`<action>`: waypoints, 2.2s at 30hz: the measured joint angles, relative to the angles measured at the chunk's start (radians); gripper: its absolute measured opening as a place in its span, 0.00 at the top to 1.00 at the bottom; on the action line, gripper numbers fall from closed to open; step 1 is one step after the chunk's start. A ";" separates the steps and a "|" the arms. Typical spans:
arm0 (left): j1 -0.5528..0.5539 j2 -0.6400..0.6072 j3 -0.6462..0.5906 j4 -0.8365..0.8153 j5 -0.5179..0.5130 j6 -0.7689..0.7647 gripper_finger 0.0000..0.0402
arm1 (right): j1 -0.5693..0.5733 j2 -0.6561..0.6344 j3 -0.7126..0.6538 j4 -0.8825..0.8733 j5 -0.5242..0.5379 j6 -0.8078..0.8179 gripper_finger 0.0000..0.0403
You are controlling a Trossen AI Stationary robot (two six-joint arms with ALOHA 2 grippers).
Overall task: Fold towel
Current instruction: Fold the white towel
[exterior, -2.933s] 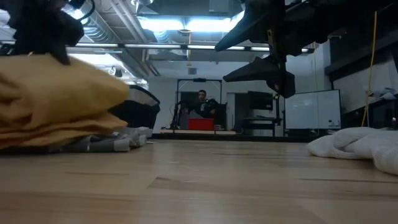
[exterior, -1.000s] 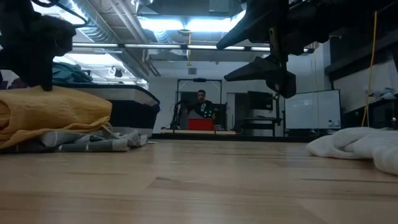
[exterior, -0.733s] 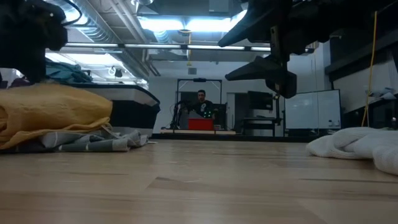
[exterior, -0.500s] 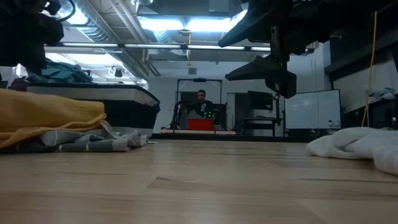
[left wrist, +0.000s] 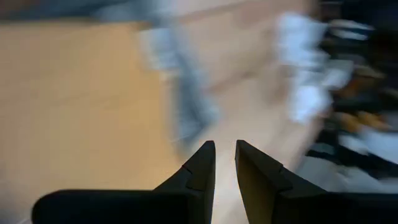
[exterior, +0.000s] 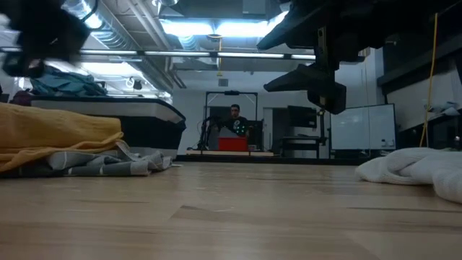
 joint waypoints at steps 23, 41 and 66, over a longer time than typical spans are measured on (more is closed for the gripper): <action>-0.081 0.929 -0.066 1.530 -0.029 0.578 0.88 | 0.351 -0.142 0.000 -0.001 0.434 0.047 0.44; -0.025 1.280 0.324 1.695 -0.026 1.085 0.66 | 0.635 -0.155 0.178 -0.590 0.766 0.524 0.44; 0.126 1.280 0.387 1.438 0.070 1.229 0.70 | 0.645 0.126 0.563 -1.400 -0.041 1.096 0.44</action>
